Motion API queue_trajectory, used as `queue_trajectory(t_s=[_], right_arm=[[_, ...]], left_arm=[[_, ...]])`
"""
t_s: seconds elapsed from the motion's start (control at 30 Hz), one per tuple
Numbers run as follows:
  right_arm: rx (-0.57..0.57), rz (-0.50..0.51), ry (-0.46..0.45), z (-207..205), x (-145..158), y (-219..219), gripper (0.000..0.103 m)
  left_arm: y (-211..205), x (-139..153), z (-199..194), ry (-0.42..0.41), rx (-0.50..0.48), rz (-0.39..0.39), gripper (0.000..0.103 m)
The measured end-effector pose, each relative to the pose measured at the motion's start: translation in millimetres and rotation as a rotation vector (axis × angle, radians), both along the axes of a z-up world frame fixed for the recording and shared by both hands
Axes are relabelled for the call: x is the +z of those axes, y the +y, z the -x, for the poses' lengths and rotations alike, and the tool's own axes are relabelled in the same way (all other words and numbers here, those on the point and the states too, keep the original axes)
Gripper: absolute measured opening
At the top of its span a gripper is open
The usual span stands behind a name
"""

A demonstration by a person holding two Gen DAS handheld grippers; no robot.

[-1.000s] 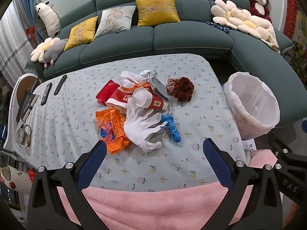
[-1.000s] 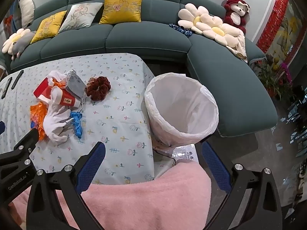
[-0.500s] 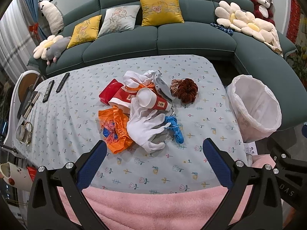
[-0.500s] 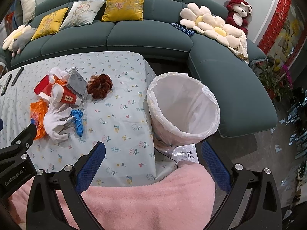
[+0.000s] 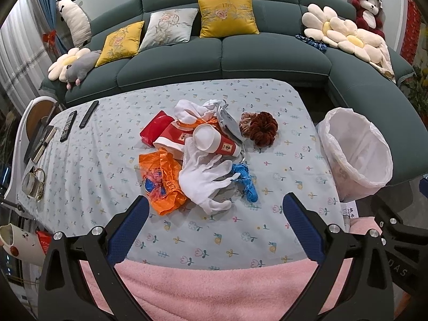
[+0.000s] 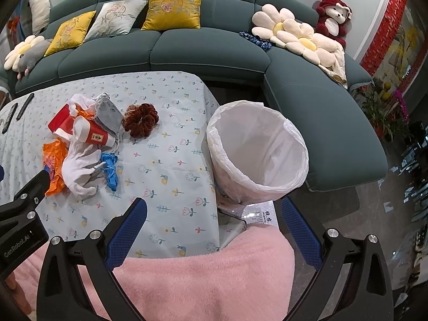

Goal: Collect trash

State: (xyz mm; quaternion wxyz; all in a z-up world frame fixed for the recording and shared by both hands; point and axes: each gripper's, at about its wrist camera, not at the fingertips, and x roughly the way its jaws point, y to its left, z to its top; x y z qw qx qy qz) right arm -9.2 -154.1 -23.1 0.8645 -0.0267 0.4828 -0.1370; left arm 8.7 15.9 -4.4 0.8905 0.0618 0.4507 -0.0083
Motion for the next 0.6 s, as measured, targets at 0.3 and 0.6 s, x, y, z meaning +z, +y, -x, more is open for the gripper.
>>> queue_trajectory(t_s=[0.3, 0.6], right_arm=[[0.011, 0.006, 0.006, -2.3, 2.3, 3.7, 0.096], [0.006, 0.008, 0.001, 2.3, 1.8, 5.4, 0.096]], left_arm=[[6.4, 1.3, -1.5, -0.012, 0.014, 0.008, 0.095], [5.6, 0.6, -1.2, -0.015, 0.005, 0.001, 0.095]])
